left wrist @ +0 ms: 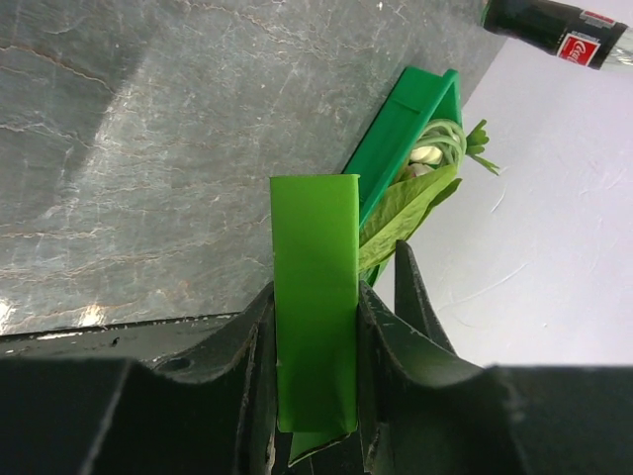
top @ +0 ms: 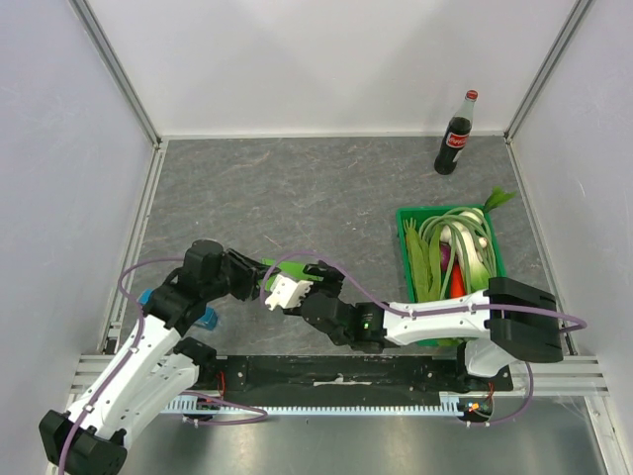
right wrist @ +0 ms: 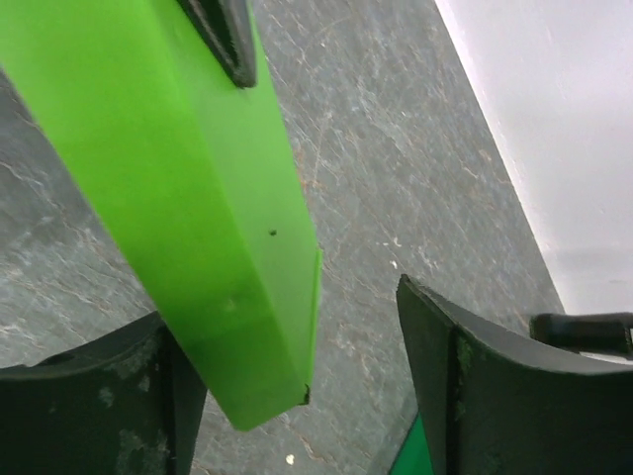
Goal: Fold the paper box
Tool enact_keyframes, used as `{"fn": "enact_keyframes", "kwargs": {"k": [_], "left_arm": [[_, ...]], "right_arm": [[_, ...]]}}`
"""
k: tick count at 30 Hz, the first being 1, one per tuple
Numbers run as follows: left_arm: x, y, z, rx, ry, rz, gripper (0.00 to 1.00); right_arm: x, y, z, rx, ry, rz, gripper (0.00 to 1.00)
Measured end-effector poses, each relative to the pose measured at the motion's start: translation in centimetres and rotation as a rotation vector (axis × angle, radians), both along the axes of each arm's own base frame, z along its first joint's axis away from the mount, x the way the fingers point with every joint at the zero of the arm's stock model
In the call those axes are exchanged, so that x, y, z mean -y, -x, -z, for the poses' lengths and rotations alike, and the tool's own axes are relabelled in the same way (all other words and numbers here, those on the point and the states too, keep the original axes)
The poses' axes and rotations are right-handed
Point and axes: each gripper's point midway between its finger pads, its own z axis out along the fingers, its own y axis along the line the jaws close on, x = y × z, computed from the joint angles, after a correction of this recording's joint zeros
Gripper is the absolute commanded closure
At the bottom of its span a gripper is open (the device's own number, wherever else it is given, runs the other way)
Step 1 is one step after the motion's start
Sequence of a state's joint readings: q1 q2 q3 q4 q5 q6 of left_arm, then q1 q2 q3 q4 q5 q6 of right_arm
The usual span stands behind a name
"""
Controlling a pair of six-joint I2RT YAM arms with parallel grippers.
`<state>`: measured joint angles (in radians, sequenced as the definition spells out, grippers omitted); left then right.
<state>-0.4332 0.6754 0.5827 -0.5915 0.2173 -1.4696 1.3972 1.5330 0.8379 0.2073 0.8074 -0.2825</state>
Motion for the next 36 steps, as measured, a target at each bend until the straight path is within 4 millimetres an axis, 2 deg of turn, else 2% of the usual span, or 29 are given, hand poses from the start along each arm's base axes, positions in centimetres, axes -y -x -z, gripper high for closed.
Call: {"fn": "enact_keyframes", "kwargs": {"k": [5,7,10,13,14,17,19,22,25,27,29,33,36], "left_arm": [[0.4,0.0,-0.4,0.004,0.037,0.002,0.71],[0.5,0.0,-0.3,0.001,0.057,0.000,0.70],[0.8,0.0,-0.4,0.003,0.080,0.002,0.62],[1.0,-0.1,-0.7,0.013,0.095,0.010,0.48],[1.1,-0.1,-0.8,0.018,0.099,0.014,0.38],[1.3,-0.3,-1.1,0.052,0.097,0.035,0.24],[1.2,-0.5,-1.3,0.093,0.072,0.053,0.21],[0.4,-1.0,-1.4,0.183,-0.004,0.063,0.21],[-0.9,-1.5,-2.2,0.319,-0.114,0.072,0.27],[-1.8,-1.9,-3.0,0.420,-0.190,0.080,0.40],[-2.2,-2.1,-3.7,0.513,-0.259,0.114,0.46],[-1.5,-2.5,-3.6,0.620,-0.359,0.258,0.46],[0.4,-2.4,-1.7,0.648,-0.437,0.428,0.46]], "right_arm": [[-1.1,0.3,-0.3,-0.006,-0.052,-0.051,0.46],[-1.3,0.4,-0.3,-0.006,-0.060,-0.059,0.50],[-1.3,0.5,-0.2,-0.007,-0.063,-0.064,0.57],[-1.0,0.6,-0.2,-0.015,-0.052,-0.068,0.59],[-0.9,0.7,-0.4,-0.025,-0.062,-0.070,0.60],[-0.4,1.1,-1.0,-0.081,-0.099,-0.085,0.62],[0.3,1.3,-1.2,-0.129,-0.116,-0.092,0.62],[1.4,1.5,-0.5,-0.228,-0.117,-0.104,0.63],[3.0,1.7,1.5,-0.372,-0.078,-0.095,0.64],[4.0,2.0,3.0,-0.464,-0.042,-0.077,0.66],[5.0,2.2,4.4,-0.566,0.006,-0.044,0.70],[6.5,2.8,6.7,-0.717,0.067,-0.005,0.71],[7.9,2.9,7.8,-0.801,0.087,0.024,0.71]]}}
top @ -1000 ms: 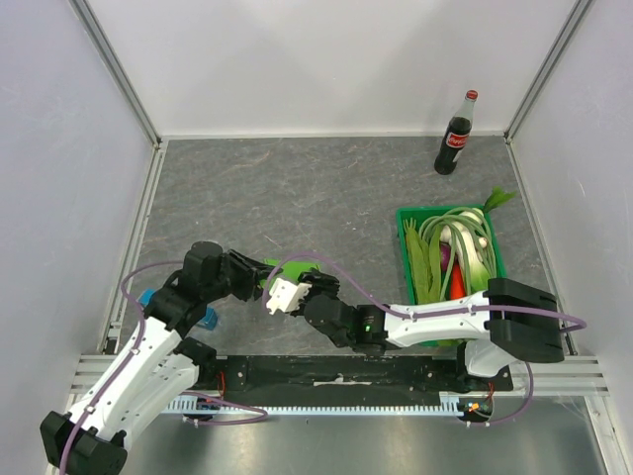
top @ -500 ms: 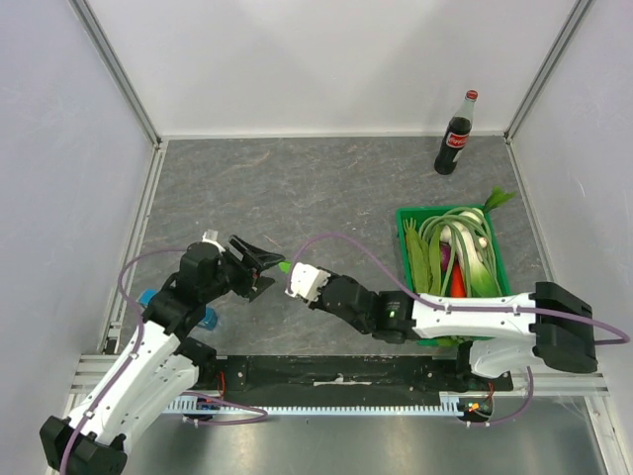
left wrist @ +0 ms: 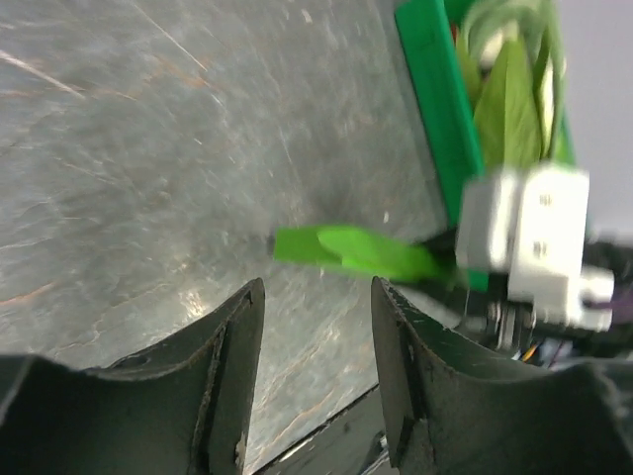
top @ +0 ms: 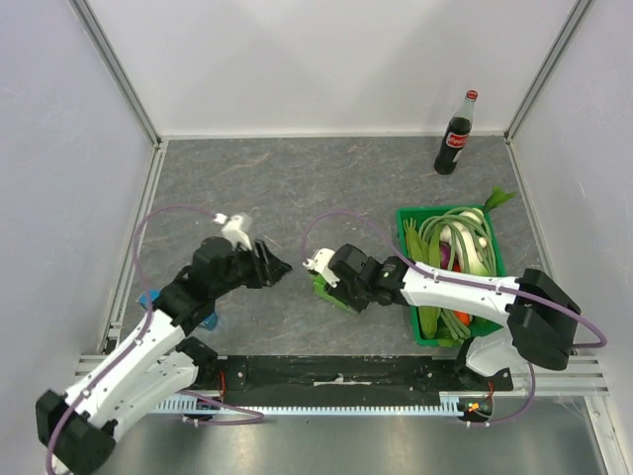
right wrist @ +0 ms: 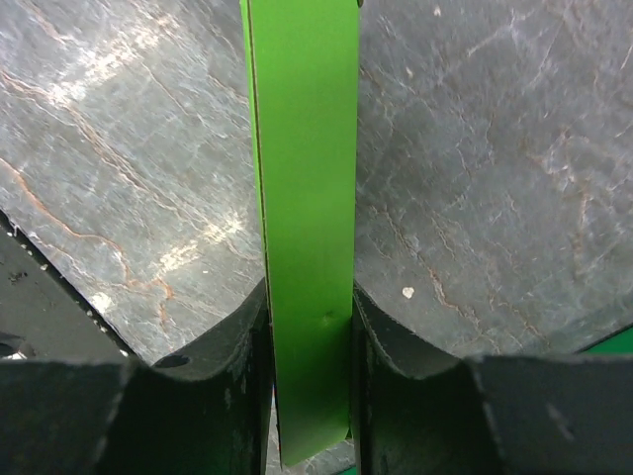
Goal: Fold the paper box
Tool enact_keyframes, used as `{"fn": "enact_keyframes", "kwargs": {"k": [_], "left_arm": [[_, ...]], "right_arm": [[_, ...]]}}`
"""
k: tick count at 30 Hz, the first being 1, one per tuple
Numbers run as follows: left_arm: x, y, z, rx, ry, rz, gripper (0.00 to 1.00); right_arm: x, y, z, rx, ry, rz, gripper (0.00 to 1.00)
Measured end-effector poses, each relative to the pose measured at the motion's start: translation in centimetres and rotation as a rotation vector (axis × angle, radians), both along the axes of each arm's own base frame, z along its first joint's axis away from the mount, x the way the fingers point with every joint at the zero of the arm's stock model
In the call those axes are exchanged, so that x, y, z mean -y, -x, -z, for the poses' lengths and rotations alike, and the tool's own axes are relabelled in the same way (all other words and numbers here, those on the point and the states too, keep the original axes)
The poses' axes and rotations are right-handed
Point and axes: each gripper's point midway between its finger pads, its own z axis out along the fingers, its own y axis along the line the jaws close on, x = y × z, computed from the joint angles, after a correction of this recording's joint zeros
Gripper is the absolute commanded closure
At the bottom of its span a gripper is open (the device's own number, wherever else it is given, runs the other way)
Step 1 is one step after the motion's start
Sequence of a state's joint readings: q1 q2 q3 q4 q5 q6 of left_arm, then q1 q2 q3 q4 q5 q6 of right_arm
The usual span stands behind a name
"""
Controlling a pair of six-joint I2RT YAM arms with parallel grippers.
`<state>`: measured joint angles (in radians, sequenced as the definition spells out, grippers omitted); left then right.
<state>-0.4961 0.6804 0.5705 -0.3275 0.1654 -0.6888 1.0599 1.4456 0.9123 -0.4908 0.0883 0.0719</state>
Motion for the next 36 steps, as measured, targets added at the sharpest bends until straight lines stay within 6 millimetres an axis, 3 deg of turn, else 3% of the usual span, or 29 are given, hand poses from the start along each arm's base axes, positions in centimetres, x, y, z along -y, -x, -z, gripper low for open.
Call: {"fn": "enact_keyframes", "kwargs": {"k": [3,7,10,19,28,36], "left_arm": [[2.9,2.0,1.8,0.066,-0.143,0.189,0.46],[5.7,4.1,2.0,0.268,-0.245,0.388,0.46],[6.0,3.7,3.1,0.395,-0.348,0.449,0.53],[6.2,0.7,7.3,0.554,-0.666,0.581,0.57],[6.8,-0.9,7.1,0.641,-0.626,0.584,0.70],[7.8,-0.7,6.3,0.674,-0.557,0.623,0.70]], "right_arm": [[0.8,-0.3,0.5,-0.056,0.003,0.019,0.71],[1.3,-0.9,1.0,-0.105,-0.003,0.027,0.71],[1.5,-1.0,1.3,-0.124,0.000,0.024,0.71],[1.2,-0.6,1.3,-0.148,-0.016,0.009,0.71],[0.8,-0.2,1.0,-0.166,-0.038,-0.007,0.72],[0.5,0.0,-0.3,-0.156,-0.081,-0.020,0.73]]}}
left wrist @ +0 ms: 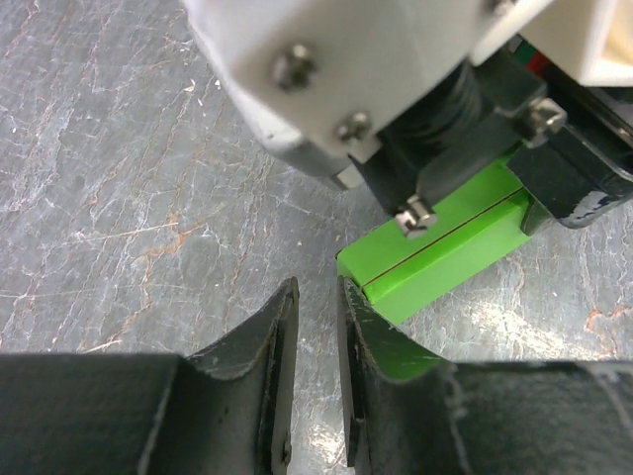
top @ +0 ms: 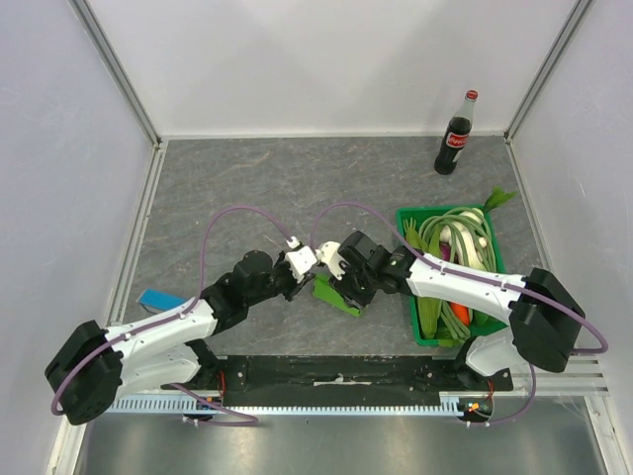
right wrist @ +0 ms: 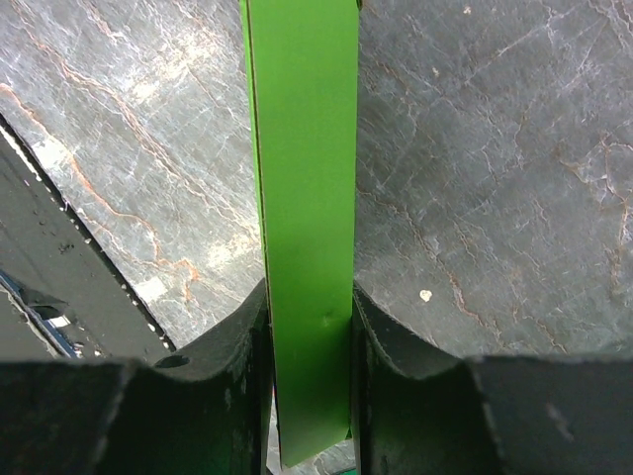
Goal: Fold the paper box
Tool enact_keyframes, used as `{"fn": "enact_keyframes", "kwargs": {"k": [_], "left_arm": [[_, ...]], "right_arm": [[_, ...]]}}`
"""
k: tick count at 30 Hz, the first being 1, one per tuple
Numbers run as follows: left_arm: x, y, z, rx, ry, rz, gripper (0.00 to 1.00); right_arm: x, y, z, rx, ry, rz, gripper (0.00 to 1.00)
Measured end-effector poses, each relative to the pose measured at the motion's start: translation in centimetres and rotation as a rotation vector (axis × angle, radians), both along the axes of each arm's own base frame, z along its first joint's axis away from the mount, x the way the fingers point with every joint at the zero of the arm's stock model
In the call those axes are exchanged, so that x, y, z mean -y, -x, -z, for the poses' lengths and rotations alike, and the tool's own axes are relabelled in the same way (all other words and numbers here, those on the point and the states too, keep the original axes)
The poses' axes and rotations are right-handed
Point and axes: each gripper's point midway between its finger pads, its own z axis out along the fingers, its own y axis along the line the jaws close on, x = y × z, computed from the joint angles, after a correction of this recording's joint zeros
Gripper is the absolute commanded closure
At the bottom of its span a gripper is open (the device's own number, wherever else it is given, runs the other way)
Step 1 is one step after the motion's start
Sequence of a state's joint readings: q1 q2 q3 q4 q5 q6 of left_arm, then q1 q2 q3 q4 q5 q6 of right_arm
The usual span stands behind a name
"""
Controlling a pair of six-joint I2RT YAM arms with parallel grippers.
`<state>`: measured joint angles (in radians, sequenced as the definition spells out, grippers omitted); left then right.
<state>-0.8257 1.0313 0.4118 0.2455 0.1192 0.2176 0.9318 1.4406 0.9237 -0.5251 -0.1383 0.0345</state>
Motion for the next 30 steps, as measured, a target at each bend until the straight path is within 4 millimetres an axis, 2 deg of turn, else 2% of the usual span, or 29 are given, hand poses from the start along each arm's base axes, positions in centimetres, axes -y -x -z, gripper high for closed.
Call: {"fn": "enact_keyframes", "kwargs": {"k": [8,14,22,30], "left_arm": [[-0.4,0.4,-1.4,0.023,0.030,0.002,0.65],[-0.6,1.0,-2.4,0.030,0.056,0.011,0.67],[-0.4,1.5,-0.4,-0.026,0.009,0.036,0.69],[-0.2,1.3,0.1,-0.033,0.004,0.038,0.74]], "right_arm": [[0.0,0.0,-0.1,0.002,-0.002,0.000,0.74],[-0.2,-0.1,-0.1,0.007,-0.009,0.000,0.74],[-0.3,-0.2,-0.4,0.012,-0.017,0.000,0.74],[-0.3,-0.2,-0.7,0.014,-0.029,0.001,0.75]]}}
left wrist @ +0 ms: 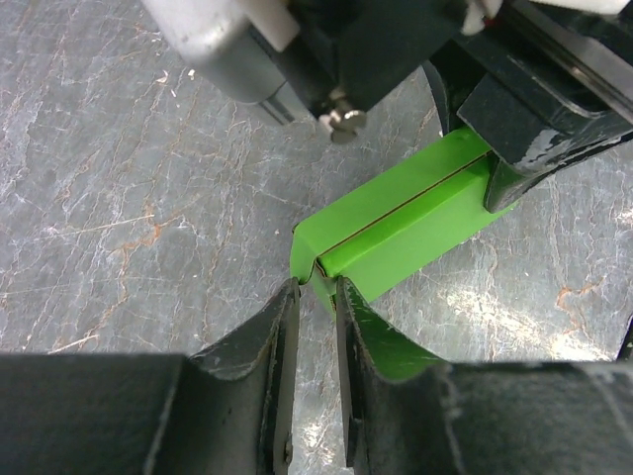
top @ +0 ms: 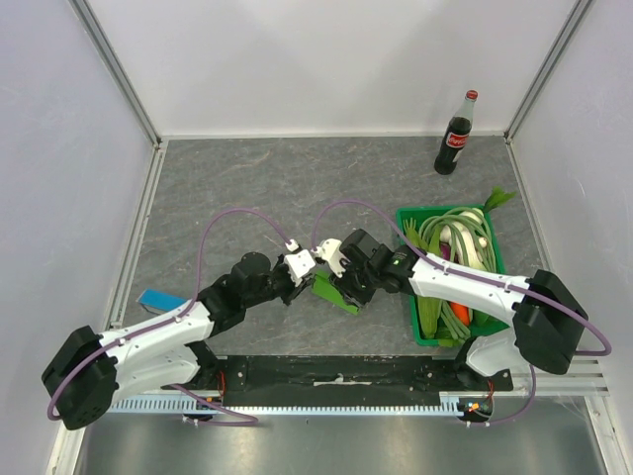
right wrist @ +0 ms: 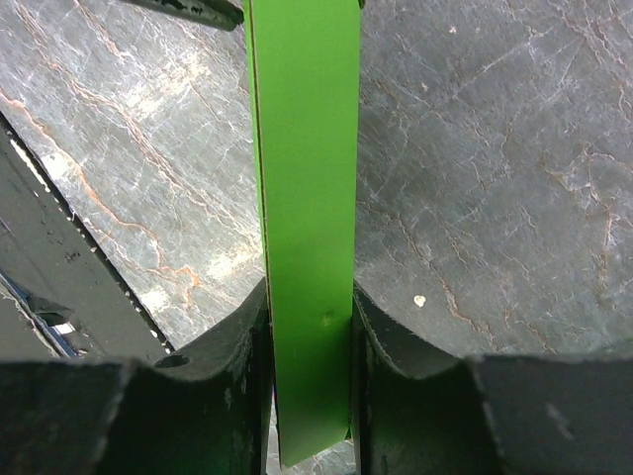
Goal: Fold the paper box
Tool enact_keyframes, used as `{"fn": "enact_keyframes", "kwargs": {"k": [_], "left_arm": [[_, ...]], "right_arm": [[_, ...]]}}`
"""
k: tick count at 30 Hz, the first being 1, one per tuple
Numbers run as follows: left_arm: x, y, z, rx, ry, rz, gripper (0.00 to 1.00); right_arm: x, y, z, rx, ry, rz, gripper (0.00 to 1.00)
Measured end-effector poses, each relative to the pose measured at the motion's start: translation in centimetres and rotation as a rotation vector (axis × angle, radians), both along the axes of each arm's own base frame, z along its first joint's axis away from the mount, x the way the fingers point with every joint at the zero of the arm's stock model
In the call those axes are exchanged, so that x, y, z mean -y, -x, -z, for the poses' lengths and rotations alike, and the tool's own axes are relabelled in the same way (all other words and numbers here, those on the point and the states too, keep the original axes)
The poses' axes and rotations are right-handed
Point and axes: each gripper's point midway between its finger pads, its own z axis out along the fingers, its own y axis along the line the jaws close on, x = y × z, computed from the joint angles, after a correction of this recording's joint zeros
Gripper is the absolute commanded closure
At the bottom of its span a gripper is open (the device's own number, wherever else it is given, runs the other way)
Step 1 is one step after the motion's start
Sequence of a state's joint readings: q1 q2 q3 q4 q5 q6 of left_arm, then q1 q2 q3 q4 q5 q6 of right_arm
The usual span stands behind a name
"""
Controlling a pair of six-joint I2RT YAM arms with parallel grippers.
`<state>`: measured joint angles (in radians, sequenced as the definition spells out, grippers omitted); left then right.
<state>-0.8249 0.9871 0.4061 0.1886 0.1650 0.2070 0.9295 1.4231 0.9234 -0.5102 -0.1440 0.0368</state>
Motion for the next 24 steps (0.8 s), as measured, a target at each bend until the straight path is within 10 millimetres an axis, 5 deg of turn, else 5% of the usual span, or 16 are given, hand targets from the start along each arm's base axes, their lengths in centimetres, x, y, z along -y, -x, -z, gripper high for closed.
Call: {"fn": "enact_keyframes", "kwargs": {"k": [10,24], "left_arm": [[-0.1,-0.1,-1.3,0.031,0.031,-0.005,0.72],[0.3,-0.6,-0.9,0.025,0.034,-0.013,0.83]], "right_arm": [[0.0,0.0,0.0,0.000,-0.001,0.000,0.76],[-0.1,0.1,0.0,0.003,0.003,-0.005,0.77]]}}
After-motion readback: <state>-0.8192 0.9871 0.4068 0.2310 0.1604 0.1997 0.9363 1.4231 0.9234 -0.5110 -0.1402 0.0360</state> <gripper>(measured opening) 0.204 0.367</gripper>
